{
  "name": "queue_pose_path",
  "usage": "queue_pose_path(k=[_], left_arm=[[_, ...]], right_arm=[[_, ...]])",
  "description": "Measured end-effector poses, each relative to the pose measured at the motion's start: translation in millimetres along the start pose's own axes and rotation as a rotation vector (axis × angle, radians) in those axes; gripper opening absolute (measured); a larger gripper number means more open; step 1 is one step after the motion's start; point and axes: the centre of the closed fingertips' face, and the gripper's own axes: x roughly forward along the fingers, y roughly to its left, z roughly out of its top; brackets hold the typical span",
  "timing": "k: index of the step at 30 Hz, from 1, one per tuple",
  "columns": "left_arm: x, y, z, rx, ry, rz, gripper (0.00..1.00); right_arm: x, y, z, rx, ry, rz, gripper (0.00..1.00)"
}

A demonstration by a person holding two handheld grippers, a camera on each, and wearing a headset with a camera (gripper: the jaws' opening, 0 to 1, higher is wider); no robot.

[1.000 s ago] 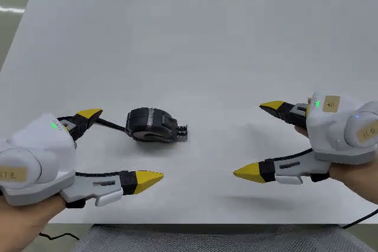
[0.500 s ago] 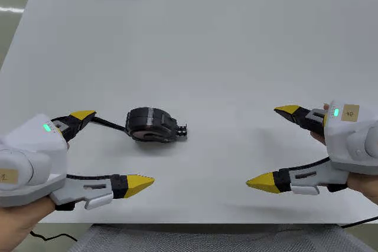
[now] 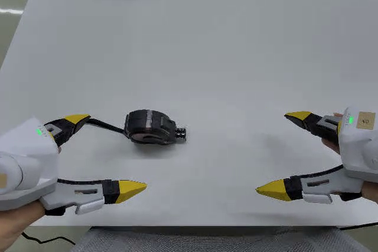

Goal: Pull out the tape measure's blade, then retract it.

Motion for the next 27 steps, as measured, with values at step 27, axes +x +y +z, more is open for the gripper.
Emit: queue_pose_path(k=[27], left_arm=[[-10.9, 5.5, -10.4, 0.043, 0.034, -0.014, 0.99]], right_arm=[[-17.9, -4.1, -16.6, 0.002, 0.025, -0.024, 0.97]])
